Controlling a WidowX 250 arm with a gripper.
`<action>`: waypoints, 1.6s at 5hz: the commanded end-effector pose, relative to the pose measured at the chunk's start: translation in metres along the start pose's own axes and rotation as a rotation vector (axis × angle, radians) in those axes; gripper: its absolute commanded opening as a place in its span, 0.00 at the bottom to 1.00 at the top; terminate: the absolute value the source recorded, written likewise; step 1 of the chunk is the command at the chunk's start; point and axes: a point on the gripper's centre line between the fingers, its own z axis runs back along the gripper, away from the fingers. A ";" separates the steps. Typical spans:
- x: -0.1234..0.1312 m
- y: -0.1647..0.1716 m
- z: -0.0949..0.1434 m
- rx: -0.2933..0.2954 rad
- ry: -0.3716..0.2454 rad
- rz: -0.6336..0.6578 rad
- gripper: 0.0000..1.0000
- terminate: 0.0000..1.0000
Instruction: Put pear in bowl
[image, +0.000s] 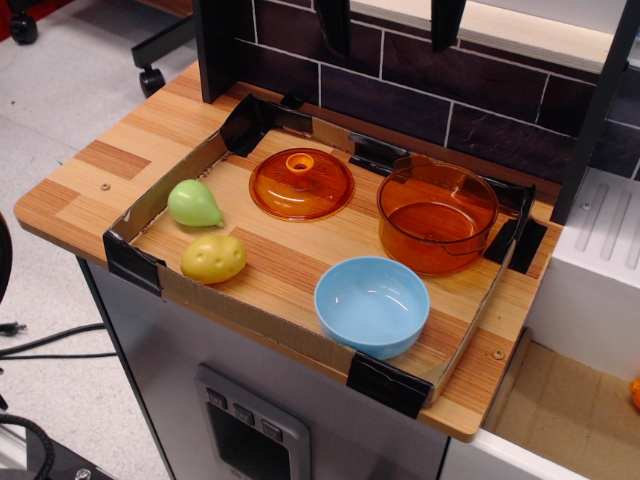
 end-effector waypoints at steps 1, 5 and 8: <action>0.020 0.059 0.013 -0.118 -0.140 0.342 1.00 0.00; 0.021 0.132 -0.029 -0.094 -0.153 0.798 1.00 0.00; 0.022 0.166 -0.084 -0.014 -0.155 0.825 1.00 0.00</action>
